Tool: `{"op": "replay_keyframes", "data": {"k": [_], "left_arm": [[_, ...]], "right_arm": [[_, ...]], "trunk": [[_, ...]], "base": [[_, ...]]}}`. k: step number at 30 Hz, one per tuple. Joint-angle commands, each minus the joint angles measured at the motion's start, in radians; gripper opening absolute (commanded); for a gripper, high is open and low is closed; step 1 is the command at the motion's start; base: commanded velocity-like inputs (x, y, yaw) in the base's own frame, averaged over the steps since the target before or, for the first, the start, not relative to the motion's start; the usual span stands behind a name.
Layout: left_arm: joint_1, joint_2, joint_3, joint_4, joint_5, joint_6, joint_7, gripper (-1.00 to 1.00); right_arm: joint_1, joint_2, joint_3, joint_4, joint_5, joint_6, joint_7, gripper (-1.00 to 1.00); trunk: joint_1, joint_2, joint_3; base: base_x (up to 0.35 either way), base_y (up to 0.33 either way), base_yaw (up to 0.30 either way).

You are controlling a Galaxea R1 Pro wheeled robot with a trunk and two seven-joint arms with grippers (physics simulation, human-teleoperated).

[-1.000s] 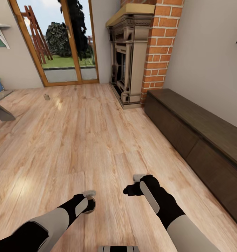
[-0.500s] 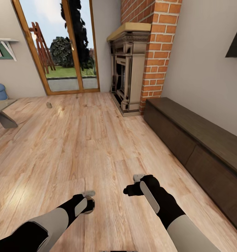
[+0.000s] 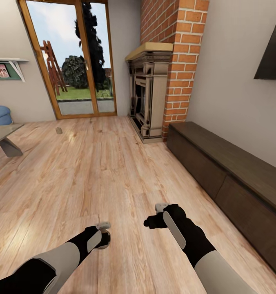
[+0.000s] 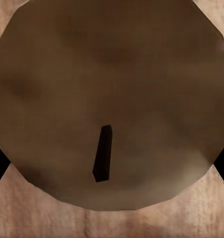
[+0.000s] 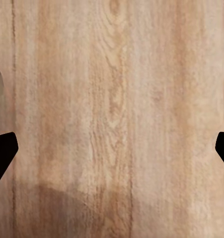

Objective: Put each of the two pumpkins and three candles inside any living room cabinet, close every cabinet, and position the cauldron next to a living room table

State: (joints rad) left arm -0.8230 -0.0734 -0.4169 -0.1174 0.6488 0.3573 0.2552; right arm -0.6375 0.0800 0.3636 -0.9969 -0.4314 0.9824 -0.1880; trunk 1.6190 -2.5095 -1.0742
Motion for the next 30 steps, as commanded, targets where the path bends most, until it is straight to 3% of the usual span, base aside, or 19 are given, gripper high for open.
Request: {"op": "replay_keyframes", "data": {"k": [1, 30], "left_arm": [[0.000, 0.000, -0.008, -0.002, 0.011, 0.005, 0.007, -1.00], [0.000, 0.001, -0.002, -0.007, 0.011, 0.004, 0.006, -1.00]], "right_arm": [[-0.001, 0.000, 0.001, -0.001, -0.010, 0.002, -0.011, 1.00], [-0.001, 0.000, 0.001, 0.010, -0.009, -0.004, -0.010, 1.00]], "trunk": [[-0.001, 0.000, 0.003], [-0.014, 0.007, 0.115]], "base": [[0.000, 0.000, 0.000], [0.000, 0.000, 0.000]]}}
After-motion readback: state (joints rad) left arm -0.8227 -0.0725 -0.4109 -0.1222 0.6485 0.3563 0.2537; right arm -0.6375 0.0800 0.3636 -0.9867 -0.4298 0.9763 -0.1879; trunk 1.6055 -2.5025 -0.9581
